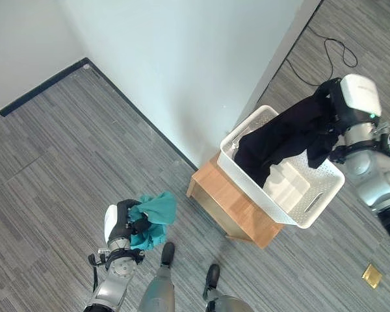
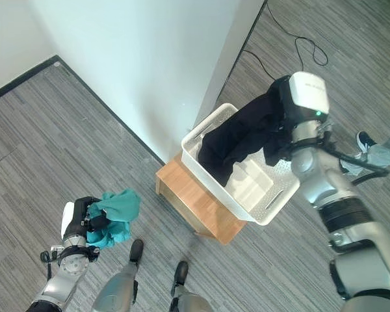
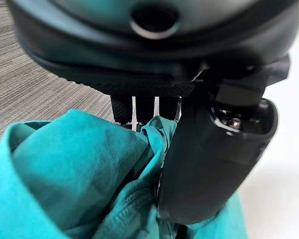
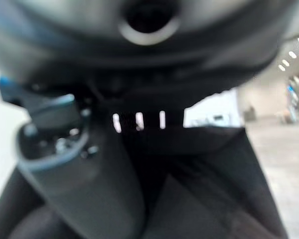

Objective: Pick up bed clothes into laundry basket.

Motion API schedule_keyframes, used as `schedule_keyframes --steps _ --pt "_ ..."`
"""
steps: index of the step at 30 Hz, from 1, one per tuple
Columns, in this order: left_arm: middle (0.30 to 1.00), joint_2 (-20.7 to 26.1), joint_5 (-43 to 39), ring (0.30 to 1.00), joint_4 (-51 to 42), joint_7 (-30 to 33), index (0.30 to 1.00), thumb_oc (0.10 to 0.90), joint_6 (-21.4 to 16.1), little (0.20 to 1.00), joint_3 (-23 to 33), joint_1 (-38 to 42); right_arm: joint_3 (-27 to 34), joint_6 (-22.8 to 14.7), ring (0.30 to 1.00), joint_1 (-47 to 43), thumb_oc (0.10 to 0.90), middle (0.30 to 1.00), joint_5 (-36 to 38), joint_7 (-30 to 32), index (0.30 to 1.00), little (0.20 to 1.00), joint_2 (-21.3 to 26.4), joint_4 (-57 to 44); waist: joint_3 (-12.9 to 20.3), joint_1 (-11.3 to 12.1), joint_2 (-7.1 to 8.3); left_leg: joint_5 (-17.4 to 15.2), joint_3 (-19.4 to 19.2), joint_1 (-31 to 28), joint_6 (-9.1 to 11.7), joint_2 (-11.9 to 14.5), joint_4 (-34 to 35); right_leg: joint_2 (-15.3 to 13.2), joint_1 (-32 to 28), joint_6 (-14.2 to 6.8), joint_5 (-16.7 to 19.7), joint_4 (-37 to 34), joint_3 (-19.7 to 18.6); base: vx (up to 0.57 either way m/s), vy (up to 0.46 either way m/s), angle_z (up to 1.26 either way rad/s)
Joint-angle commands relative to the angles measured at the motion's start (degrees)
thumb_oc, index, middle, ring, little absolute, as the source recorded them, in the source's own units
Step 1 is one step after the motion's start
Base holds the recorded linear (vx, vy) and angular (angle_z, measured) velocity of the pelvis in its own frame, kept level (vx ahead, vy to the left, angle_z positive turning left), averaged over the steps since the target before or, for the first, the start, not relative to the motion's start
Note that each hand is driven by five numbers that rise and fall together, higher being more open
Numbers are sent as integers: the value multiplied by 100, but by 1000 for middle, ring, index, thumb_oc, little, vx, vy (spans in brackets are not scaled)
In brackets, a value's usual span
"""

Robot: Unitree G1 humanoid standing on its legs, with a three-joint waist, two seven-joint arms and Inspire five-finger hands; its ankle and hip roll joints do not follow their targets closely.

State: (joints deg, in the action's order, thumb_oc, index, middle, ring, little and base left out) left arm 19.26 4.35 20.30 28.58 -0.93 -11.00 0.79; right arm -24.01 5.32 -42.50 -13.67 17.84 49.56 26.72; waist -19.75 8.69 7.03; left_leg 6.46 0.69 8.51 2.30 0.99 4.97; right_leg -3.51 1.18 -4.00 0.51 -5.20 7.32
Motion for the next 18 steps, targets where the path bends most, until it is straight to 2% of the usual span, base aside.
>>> schedule_keyframes --steps 1,2,3,9,16,18 --pt "300 29 18 300 -247 293 300 400 -442 300 -112 237 234 -20 300 -320 400 300 -167 356 300 300 18 -95 360 17 112 -502 -267 -31 192 35 3 -386 100 -452 -130 84 -266 0 0 0" --pt "300 25 29 300 -241 289 300 400 -432 300 -117 246 248 3 300 -264 400 300 -227 342 300 300 -79 -133 369 13 89 -517 -276 -57 187 35 3 -397 79 -452 -135 82 -270 0 0 0" --pt "300 27 45 300 -239 290 300 400 -423 300 -108 261 269 35 900 -215 800 900 -302 328 900 900 -163 -183 382 -5 59 -533 -286 -94 182 24 3 -403 58 -452 -140 79 -281 37 11 -1" --pt "300 73 110 300 -285 236 300 400 -383 300 -124 234 227 145 900 -265 800 900 -579 318 900 900 -168 -72 487 -57 -16 -593 -325 -273 180 2 3 -433 -62 -461 -146 54 -303 26 0 -1" --pt "300 148 176 300 -324 252 300 400 -361 300 41 166 407 146 900 -361 800 900 -674 344 900 900 445 -270 610 -209 -50 -670 -417 -429 192 15 3 -445 -138 -491 -118 35 -373 7 -5 -4" --pt "300 173 226 300 -362 285 300 400 -346 300 186 105 832 88 900 -48 800 900 -610 418 900 900 837 -739 698 -339 -78 -717 -473 -524 196 32 3 -450 -193 -502 -118 35 -402 38 -11 -11"
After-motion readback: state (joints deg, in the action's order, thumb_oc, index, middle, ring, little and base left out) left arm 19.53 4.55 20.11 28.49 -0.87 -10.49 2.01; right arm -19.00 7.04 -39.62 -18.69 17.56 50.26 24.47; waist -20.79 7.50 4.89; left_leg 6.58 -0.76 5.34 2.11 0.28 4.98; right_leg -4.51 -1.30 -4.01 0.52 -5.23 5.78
